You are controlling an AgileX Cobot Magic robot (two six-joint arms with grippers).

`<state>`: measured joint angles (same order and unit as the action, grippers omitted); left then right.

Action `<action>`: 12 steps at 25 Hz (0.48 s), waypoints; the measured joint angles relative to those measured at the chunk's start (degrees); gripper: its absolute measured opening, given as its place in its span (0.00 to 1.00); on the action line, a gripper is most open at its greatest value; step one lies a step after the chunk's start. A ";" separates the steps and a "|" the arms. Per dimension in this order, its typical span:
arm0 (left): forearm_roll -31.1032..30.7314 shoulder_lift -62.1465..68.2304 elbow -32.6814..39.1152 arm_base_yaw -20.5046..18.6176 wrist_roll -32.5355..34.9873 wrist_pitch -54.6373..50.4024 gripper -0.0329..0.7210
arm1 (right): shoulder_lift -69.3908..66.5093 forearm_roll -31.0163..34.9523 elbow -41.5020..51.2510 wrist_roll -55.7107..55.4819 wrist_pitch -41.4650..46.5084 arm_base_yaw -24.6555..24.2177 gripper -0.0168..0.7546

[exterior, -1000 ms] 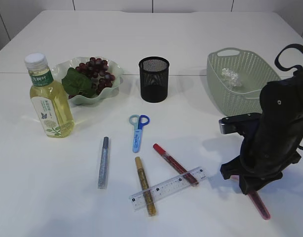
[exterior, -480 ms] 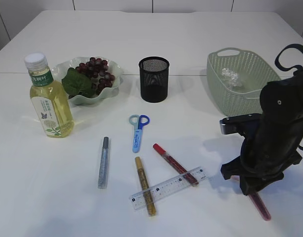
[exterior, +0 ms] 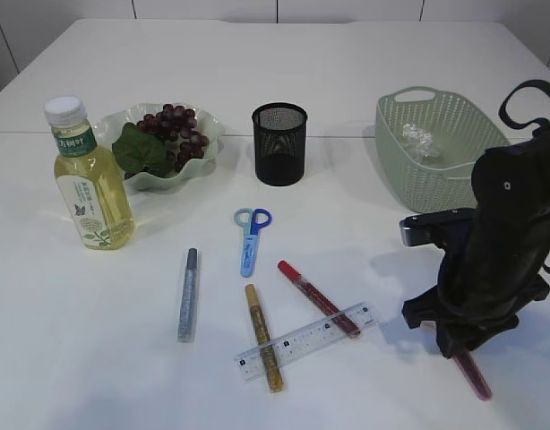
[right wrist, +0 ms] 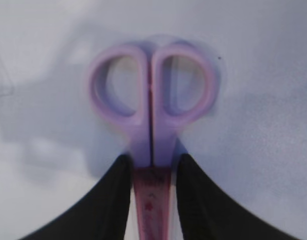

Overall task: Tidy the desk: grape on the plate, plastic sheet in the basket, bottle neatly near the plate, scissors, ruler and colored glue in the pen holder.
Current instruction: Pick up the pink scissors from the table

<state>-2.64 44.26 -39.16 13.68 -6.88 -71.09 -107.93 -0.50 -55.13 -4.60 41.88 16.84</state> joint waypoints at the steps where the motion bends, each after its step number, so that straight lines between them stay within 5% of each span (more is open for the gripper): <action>1: 0.00 0.00 0.00 0.00 0.00 0.00 0.62 | -0.02 0.00 0.00 0.00 0.25 0.00 0.38; 12: 0.00 0.00 0.00 0.00 0.00 0.00 0.62 | -0.12 0.50 0.00 -0.09 0.48 0.00 0.37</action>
<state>-2.64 44.26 -39.16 13.68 -6.88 -71.09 -108.05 0.00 -55.13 -4.70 42.36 16.84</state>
